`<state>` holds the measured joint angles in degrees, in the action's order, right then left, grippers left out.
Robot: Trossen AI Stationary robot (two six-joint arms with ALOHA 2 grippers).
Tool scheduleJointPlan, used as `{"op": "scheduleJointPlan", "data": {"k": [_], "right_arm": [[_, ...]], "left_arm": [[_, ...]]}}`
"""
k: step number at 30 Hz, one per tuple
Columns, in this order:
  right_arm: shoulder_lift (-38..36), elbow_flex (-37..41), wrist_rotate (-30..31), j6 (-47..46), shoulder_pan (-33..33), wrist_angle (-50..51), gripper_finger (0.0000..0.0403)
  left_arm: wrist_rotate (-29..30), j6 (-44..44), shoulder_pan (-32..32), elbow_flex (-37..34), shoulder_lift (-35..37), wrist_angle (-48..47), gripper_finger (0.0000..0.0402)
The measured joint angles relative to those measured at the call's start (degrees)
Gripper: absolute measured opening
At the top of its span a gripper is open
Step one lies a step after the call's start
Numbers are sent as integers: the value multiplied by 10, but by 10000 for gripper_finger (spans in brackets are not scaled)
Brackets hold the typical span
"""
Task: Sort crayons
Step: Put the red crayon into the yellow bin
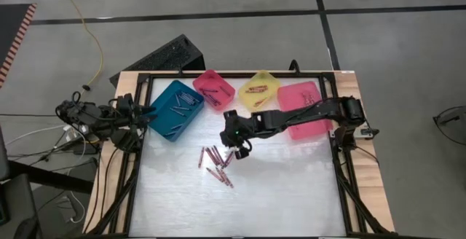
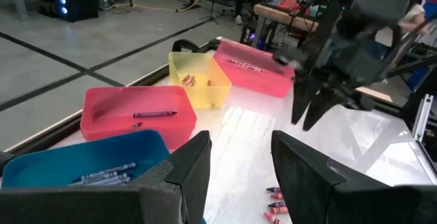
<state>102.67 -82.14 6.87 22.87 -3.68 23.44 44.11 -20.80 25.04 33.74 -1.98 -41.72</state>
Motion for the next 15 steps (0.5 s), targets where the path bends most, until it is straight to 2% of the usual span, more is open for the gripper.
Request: {"op": "scheduleJointPlan", "data": {"k": [7, 15], "right_arm": [[48, 1, 21, 1, -9, 26, 93], [85, 0, 5, 44, -37, 19, 93]], "left_arm": [[-12, 0, 0, 0, 0, -1, 145], [-12, -1, 0, 0, -7, -5, 145]]}}
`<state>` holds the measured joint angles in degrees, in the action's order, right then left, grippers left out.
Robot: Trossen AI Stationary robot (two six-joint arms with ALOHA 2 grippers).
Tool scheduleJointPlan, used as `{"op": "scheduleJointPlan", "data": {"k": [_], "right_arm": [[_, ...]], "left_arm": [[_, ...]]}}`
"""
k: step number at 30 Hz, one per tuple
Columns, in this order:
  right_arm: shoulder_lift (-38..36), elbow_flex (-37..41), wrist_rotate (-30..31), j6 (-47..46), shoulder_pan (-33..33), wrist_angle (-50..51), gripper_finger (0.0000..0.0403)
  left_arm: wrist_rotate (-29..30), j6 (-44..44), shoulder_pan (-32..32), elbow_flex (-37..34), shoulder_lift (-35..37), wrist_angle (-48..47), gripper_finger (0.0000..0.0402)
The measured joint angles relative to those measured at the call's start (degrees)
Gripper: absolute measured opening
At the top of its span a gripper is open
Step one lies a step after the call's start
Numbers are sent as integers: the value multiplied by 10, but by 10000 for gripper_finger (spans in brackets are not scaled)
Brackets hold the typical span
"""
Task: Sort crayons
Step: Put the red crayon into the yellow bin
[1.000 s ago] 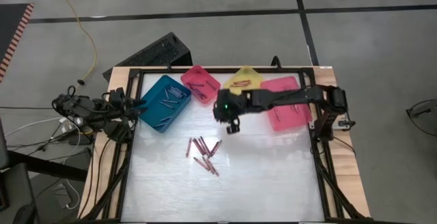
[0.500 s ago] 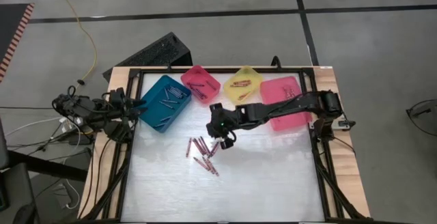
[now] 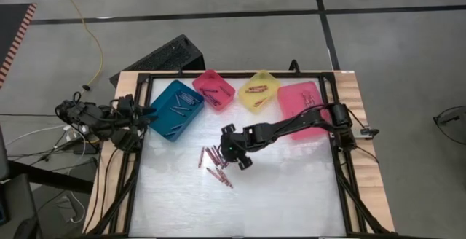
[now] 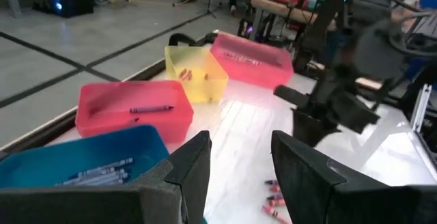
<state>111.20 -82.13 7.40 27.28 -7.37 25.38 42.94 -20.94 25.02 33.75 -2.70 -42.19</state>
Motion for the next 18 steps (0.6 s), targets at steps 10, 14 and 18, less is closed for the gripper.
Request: {"op": "scheduleJointPlan", "data": {"k": [10, 14, 18], "right_arm": [[30, 0, 0, 9, -21, 11, 92], [38, 0, 0, 2, -21, 24, 92], [45, 0, 0, 1, -23, 31, 92]], "left_arm": [[10, -18, 0, 0, -7, -5, 145], [10, -23, 0, 0, -7, -9, 145], [10, -23, 0, 0, -7, -9, 145]]}}
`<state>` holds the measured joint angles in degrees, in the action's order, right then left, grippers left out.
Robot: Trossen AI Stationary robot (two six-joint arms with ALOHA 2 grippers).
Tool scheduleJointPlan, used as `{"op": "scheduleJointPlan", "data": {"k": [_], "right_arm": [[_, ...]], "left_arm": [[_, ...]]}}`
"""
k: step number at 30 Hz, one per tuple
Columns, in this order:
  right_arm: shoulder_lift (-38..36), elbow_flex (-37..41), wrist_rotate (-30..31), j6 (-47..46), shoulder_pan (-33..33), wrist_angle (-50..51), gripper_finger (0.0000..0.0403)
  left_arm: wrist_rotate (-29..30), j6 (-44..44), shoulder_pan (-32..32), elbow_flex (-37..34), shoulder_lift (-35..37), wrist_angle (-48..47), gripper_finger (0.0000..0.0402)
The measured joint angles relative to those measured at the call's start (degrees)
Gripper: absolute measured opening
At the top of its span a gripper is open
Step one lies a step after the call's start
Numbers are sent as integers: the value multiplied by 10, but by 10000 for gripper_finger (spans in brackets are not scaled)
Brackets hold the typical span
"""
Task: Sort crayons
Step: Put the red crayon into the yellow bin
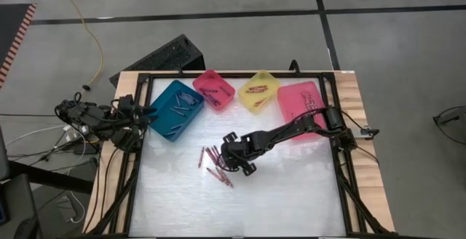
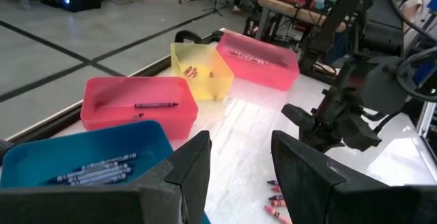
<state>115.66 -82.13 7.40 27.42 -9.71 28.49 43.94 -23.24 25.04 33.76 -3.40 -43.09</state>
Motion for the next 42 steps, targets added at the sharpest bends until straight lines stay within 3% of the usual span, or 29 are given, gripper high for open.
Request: {"op": "scheduleJointPlan", "data": {"k": [10, 22, 35, 42], "right_arm": [[0, 0, -3, -6, 0, 12, 92], [-1, 0, -47, -52, 16, 31, 91], [-2, -1, -60, -132, 20, 67, 10], [-6, -1, -69, -164, 5, 67, 5]], "left_arm": [[2, 0, 0, 0, 0, 0, 145], [2, 0, 0, 0, 0, 0, 145], [2, 0, 0, 0, 0, 0, 145], [2, 0, 0, 0, 0, 0, 145]]}}
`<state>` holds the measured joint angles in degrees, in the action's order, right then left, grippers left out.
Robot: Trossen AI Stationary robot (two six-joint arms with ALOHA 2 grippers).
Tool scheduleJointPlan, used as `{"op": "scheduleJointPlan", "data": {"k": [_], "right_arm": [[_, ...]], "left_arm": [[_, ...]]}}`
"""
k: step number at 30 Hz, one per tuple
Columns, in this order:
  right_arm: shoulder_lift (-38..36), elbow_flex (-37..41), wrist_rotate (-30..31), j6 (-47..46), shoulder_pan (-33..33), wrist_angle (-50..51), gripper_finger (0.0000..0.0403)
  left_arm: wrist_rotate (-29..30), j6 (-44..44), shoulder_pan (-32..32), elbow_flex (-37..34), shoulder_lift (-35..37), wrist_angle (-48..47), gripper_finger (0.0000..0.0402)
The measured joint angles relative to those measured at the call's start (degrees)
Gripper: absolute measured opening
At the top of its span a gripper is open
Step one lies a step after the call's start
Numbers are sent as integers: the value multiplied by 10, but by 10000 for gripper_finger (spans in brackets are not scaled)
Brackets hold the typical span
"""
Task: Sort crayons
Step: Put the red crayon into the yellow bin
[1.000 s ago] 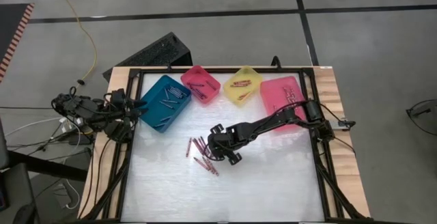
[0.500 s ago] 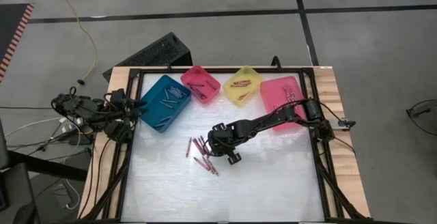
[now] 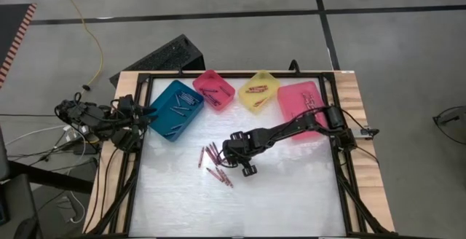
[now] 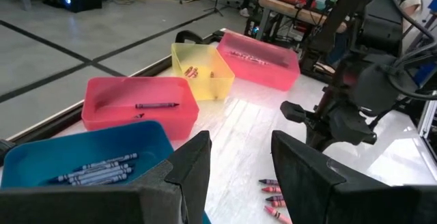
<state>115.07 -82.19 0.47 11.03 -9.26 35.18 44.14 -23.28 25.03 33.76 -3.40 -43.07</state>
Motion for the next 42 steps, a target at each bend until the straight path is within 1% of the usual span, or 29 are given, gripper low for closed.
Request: {"op": "scheduleJointPlan", "data": {"k": [6, 9, 11, 13, 19, 21, 23, 28, 31, 35, 37, 42], "right_arm": [[-25, -11, -14, -1, -7, 11, 3], [-51, -18, -9, 0, 0, 12, 3], [-66, -18, 6, -1, 9, 14, 3], [-82, -18, 46, -4, 20, 16, 3], [-129, -18, 222, -49, 75, 34, 3], [-138, -18, 262, -70, 99, 51, 3], [-147, -18, 284, -86, 127, 72, 3], [-145, -18, 288, -129, 201, 130, 3], [-145, -5, 277, -133, 238, 127, 3], [-144, 13, 265, -112, 278, 132, 2], [-145, 29, 262, -95, 292, 112, 2], [-144, 66, 220, -61, 318, 79, 2]], "left_arm": [[0, 0, 0, 0, 0, 0, 145], [0, -1, 0, 0, 0, 0, 145], [0, -1, 0, 0, 0, 1, 145], [0, -1, 0, 0, 0, 1, 145], [1, -1, 0, 0, 0, 1, 145], [1, -1, 0, 0, 0, 1, 145], [1, -1, 0, 0, 0, 1, 145], [2, -15, 0, 0, 0, 1, 145], [2, -21, 0, 0, 0, 0, 145], [2, -21, 0, 0, 0, 0, 145], [2, -21, 0, 0, 0, 0, 145], [2, -20, 0, 0, 0, 0, 145]]}}
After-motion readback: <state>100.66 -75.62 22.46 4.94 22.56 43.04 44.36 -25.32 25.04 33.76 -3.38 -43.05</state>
